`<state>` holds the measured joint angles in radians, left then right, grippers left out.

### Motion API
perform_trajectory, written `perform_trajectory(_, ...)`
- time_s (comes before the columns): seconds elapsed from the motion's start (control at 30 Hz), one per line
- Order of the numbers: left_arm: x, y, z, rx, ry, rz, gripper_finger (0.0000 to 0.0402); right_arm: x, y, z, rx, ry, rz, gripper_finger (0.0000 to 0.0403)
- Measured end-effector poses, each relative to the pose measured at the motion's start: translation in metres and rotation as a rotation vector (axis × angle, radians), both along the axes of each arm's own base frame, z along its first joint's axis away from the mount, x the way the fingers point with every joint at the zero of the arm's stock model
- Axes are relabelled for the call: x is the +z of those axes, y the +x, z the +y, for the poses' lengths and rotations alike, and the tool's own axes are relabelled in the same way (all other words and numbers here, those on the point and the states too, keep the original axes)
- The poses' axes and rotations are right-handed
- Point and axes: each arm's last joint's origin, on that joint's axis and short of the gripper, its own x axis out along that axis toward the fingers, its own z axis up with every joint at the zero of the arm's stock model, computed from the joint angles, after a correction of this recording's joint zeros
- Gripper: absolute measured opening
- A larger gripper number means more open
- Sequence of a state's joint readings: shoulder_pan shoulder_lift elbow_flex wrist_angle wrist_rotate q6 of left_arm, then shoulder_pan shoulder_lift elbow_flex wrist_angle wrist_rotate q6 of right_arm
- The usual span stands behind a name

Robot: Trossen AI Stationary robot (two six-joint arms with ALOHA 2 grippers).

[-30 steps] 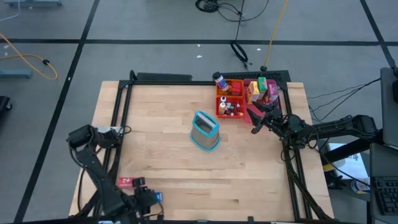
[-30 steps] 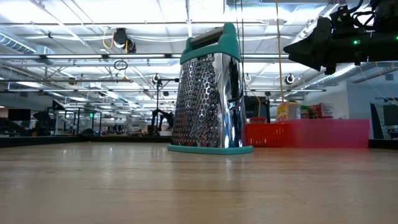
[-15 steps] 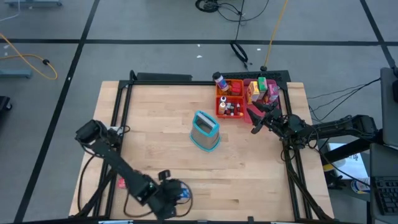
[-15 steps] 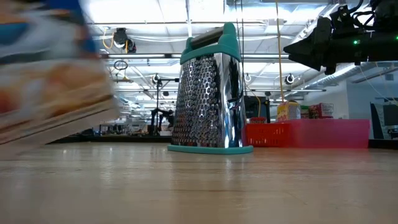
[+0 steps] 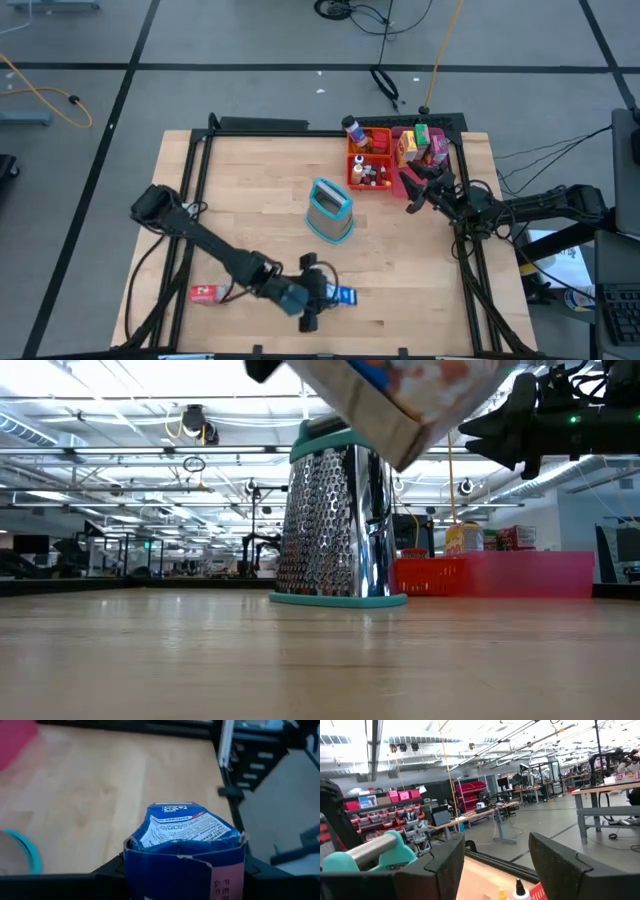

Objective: Pick & Place Kitchen Items
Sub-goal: Put the blue cereal box into the red bin

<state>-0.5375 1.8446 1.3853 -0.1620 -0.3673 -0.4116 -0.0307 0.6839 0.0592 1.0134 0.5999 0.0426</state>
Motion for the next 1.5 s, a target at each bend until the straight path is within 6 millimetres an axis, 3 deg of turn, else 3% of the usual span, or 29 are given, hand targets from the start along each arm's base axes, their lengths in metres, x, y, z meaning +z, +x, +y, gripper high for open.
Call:
perform_trajectory(0.1,0.002,0.011,0.019,0.062,-0.027,-0.016,0.0177,0.000,0.000,0.000,0.008,0.018,-0.012,0.0212)
perform_trajectory(0.23,0.004,0.025,0.046,0.141,-0.071,-0.035,0.0177,-0.004,0.001,0.000,0.052,0.166,-0.080,0.0212)
perform_trajectory(0.5,0.016,0.045,0.078,0.046,-0.109,-0.135,0.0177,0.002,0.001,0.003,0.219,0.292,-0.241,0.0212)
perform_trajectory(0.73,0.049,0.055,0.104,0.077,-0.033,-0.101,0.0177,0.007,0.001,0.008,0.455,0.339,-0.310,0.0212)
perform_trajectory(0.9,0.071,0.058,0.124,0.108,0.024,-0.074,0.0177,0.009,0.002,0.015,0.700,0.273,-0.251,0.0212)
perform_trajectory(1.07,0.078,0.059,0.144,0.127,0.032,-0.031,0.0177,0.005,0.005,0.026,0.961,0.052,-0.077,0.0212)
perform_trajectory(1.3,0.092,0.062,0.160,0.120,0.025,-0.034,0.0177,0.013,0.015,0.032,0.810,-0.062,0.047,0.0212)
perform_trajectory(1.5,0.091,0.084,0.167,0.125,0.051,0.010,0.0177,0.028,0.019,0.036,0.809,-0.124,0.046,0.0212)
